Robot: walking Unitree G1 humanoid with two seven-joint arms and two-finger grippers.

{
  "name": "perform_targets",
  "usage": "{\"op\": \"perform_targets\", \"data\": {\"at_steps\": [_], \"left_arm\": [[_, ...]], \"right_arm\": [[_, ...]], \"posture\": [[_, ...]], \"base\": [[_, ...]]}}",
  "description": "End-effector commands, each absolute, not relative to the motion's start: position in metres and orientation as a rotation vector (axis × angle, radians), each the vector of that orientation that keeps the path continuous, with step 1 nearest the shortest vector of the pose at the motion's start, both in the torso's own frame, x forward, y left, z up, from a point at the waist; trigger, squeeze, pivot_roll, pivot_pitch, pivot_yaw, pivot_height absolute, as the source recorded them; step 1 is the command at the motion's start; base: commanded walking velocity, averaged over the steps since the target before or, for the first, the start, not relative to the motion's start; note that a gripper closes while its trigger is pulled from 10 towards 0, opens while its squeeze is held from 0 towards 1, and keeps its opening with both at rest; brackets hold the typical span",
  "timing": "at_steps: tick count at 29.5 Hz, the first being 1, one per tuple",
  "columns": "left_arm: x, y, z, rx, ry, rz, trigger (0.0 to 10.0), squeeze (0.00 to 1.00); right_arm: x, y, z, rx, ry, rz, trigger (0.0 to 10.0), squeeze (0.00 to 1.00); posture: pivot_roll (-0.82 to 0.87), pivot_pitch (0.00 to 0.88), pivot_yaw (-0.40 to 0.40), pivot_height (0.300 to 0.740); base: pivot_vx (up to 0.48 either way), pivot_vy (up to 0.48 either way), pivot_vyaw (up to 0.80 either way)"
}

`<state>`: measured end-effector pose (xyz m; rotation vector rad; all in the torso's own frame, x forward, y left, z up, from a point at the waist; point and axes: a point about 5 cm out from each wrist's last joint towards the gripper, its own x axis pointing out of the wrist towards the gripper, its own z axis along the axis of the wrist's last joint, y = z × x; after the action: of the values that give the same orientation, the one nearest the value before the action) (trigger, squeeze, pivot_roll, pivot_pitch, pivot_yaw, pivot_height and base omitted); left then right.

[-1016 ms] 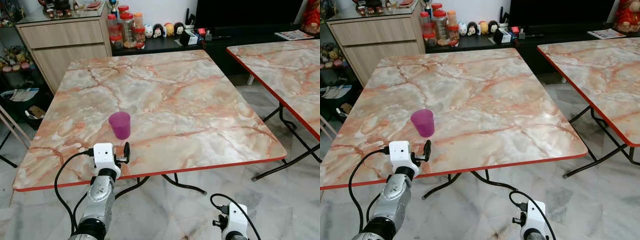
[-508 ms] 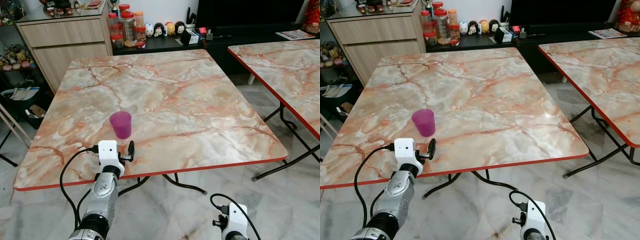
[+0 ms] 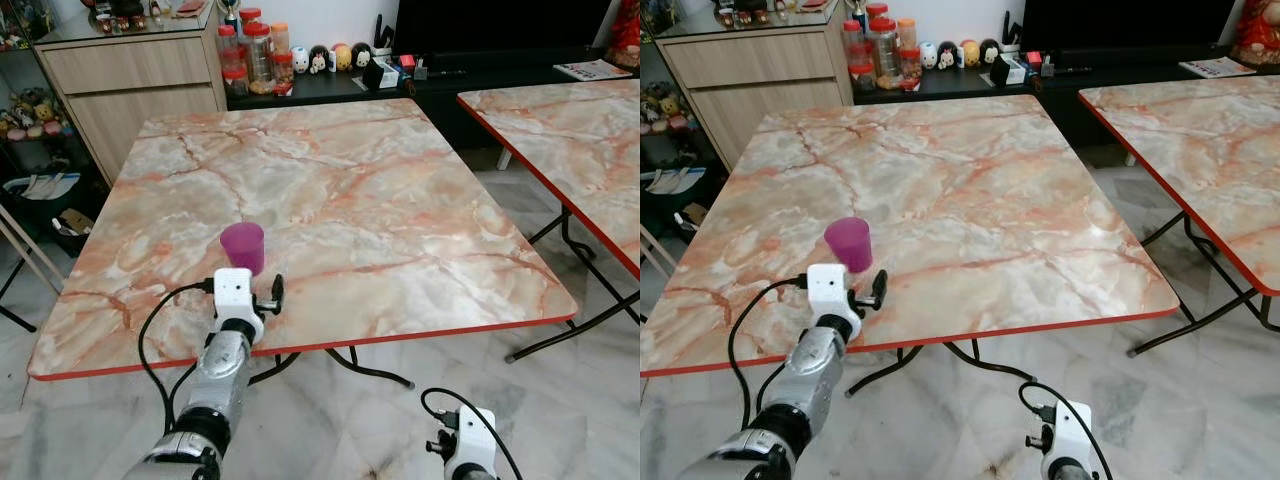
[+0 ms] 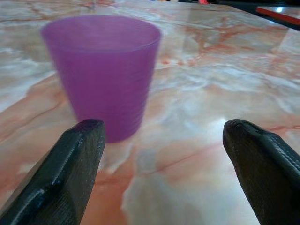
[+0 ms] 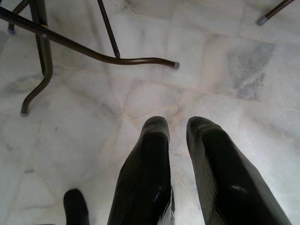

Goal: Setting the table

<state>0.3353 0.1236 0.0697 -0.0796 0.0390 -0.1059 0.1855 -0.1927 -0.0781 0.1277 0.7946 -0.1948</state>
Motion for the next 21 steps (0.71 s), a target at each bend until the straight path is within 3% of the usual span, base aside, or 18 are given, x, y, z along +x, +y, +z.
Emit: {"op": "perform_targets", "data": {"at_steps": [1, 16, 21], "left_arm": [[0.338, 0.121, 0.071, -0.061, 0.051, -0.117, 10.0, 0.00], [0.342, 0.138, 0.082, -0.021, -0.022, -0.040, 10.0, 0.00], [0.341, 0.156, 0.089, -0.064, -0.067, 0.016, 10.0, 0.00]], "right_arm": [[0.185, -0.195, -0.078, 0.118, 0.790, -0.197, 10.0, 0.00], [0.187, -0.191, -0.078, 0.119, 0.791, -0.185, 10.0, 0.00], [0.184, -0.191, -0.079, 0.123, 0.796, -0.191, 10.0, 0.00]], "posture": [[-0.05, 0.000, 0.009, 0.740], [-0.04, 0.000, 0.007, 0.740], [-0.03, 0.000, 0.013, 0.740]], "base": [[0.000, 0.000, 0.00], [0.000, 0.000, 0.00], [0.000, 0.000, 0.00]]}}
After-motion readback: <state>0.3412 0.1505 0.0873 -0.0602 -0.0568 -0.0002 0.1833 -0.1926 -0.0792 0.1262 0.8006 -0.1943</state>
